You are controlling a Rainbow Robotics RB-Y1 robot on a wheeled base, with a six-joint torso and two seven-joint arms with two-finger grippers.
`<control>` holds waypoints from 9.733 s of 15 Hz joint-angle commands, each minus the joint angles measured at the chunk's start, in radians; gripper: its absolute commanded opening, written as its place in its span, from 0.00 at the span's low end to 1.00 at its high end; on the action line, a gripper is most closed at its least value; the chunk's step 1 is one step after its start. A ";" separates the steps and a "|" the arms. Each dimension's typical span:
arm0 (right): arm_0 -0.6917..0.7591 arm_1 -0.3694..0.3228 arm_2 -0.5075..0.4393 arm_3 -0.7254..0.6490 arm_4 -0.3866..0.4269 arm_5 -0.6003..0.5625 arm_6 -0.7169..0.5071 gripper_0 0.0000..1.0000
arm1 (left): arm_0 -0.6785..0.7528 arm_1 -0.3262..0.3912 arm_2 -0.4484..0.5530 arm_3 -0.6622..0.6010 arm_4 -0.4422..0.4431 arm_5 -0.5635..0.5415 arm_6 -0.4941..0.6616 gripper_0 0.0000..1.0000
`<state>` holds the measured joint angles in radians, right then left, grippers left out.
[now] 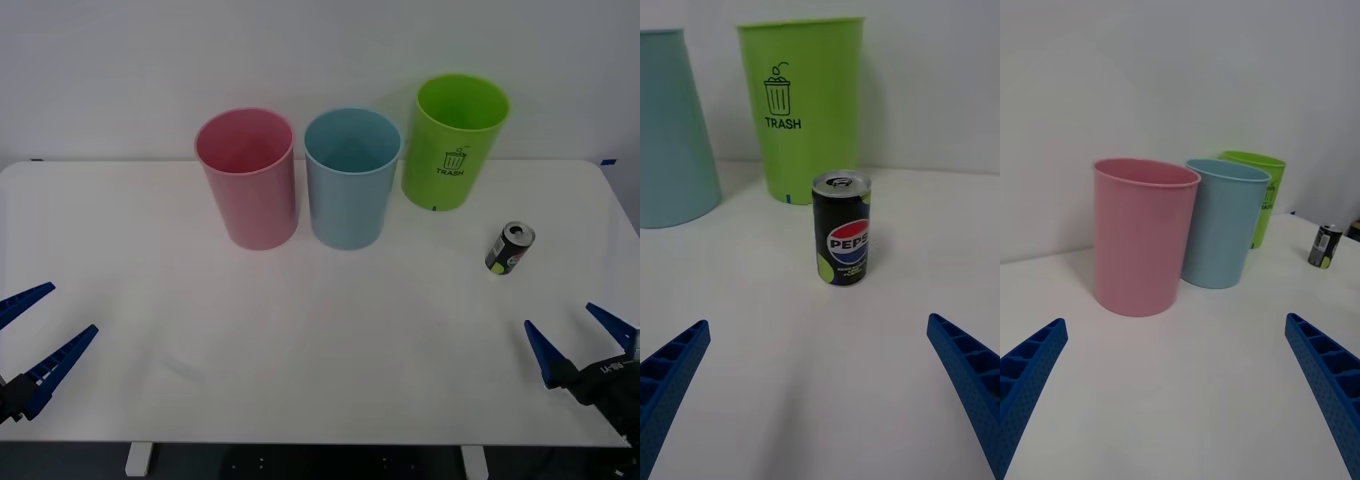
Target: Grasp the object on the table and drop it into the matching bin: aluminum can to the light blue bin, PET bottle to the pink bin.
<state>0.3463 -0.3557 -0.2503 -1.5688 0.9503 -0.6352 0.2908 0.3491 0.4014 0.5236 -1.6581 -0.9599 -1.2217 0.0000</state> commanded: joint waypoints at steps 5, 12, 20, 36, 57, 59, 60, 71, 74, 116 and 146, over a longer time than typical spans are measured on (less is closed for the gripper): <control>-0.142 0.037 -0.004 0.138 0.013 0.015 0.030 1.00 | 0.000 0.000 0.000 0.000 0.000 0.000 0.000 1.00; -0.237 0.072 -0.004 0.210 0.042 0.066 0.062 1.00 | 0.000 0.000 0.000 0.000 0.000 0.000 0.000 1.00; -0.382 0.083 -0.001 0.349 0.065 0.120 0.106 1.00 | 0.000 0.000 0.000 0.000 0.000 0.000 0.000 1.00; -0.601 0.083 0.005 0.578 0.070 0.177 0.166 1.00 | 0.000 0.000 0.000 0.000 0.000 0.000 0.000 1.00; -0.598 0.047 0.017 0.549 0.058 -0.055 0.137 0.00 | 0.000 0.000 0.000 0.000 0.000 0.000 0.000 1.00; -0.596 0.026 0.017 0.541 0.058 -0.126 0.119 0.00 | 0.000 0.000 0.000 0.000 0.000 0.000 0.000 1.00; -0.596 0.020 0.017 0.536 0.058 -0.153 0.111 0.00 | 0.000 0.000 0.000 0.000 0.000 0.000 0.000 1.00; -0.497 -0.078 0.014 0.165 0.097 -0.359 -0.236 0.00 | 0.000 0.000 0.000 0.000 0.000 0.000 0.000 1.00; -0.504 -0.120 0.014 0.095 0.096 -0.368 -0.331 0.00 | 0.000 0.000 0.000 0.000 0.000 0.000 0.000 1.00; -1.181 0.172 0.034 0.507 0.699 -0.256 -0.599 0.82 | 0.000 0.000 0.000 0.000 0.000 0.000 0.000 1.00; -0.702 -0.322 0.178 0.242 0.010 -0.330 -0.277 1.00 | 0.000 0.000 0.000 0.000 0.000 0.000 0.000 1.00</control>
<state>-0.3723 -0.6692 -0.0722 -1.3264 0.9730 -0.9670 -0.0075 0.3491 0.4014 0.5236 -1.6580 -0.9599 -1.2217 0.0000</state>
